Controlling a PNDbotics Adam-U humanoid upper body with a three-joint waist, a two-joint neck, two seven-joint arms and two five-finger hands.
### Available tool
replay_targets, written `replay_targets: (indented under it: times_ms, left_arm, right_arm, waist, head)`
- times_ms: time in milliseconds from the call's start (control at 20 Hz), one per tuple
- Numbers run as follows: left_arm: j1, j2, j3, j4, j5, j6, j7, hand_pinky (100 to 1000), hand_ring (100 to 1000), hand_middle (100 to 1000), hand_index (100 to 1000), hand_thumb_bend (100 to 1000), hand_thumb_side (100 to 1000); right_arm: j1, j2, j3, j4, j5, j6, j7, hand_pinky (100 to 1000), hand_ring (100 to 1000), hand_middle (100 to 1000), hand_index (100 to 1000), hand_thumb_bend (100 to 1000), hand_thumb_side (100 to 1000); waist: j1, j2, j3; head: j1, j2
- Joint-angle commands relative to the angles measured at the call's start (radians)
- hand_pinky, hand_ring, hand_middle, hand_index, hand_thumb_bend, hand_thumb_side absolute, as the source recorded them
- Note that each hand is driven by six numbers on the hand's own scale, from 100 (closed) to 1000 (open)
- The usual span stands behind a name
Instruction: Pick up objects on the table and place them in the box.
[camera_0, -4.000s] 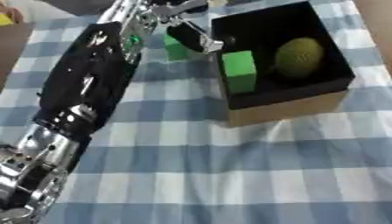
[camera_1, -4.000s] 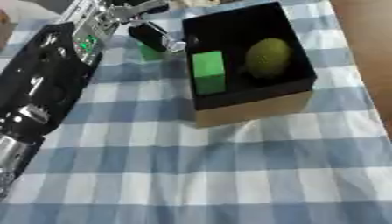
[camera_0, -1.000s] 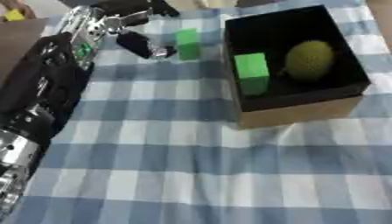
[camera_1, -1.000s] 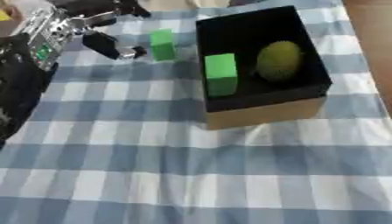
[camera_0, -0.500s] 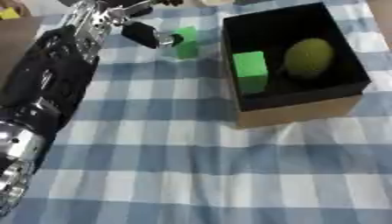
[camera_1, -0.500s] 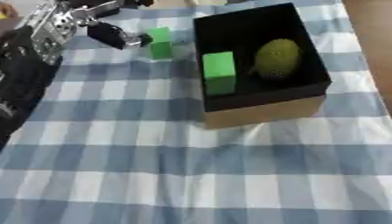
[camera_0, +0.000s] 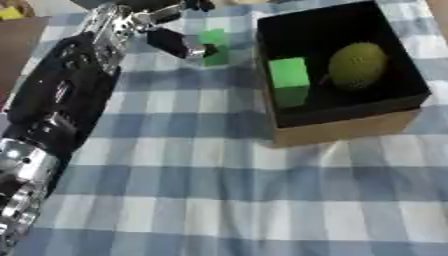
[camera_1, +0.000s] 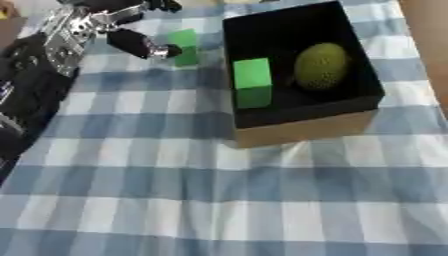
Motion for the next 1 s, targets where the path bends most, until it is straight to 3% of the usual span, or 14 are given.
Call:
replay_targets:
  times_ms: [50,600,1000]
  left_arm:
    - [-0.036,0.028,0.02,-0.007,0.003,0.018,0.005,947,955,865,958,522,715]
    - [-0.063,0.047,0.028,0.011,-0.024,0.018,0.025,939,952,861,960,520,718]
    - [-0.07,0.049,0.029,0.027,-0.01,0.006,-0.025,940,952,863,962,549,746]
  right_arm:
    - [-0.011,-0.011,-0.005,-0.01,0.008,0.004,0.001,942,1000,421,915,100,470]
    - [-0.017,-0.01,-0.006,-0.01,0.013,0.002,0.002,943,1000,417,915,100,470]
    - [-0.021,-0.004,-0.008,-0.01,0.023,0.007,-0.004,944,1000,409,916,100,470]
  waist:
    - [0.001,-0.006,0.0]
    - [0.005,0.009,-0.007]
    - [0.008,0.027,-0.009]
  head:
    - [0.008,-0.016]
    - [0.025,-0.04]
    - [0.028,-0.047]
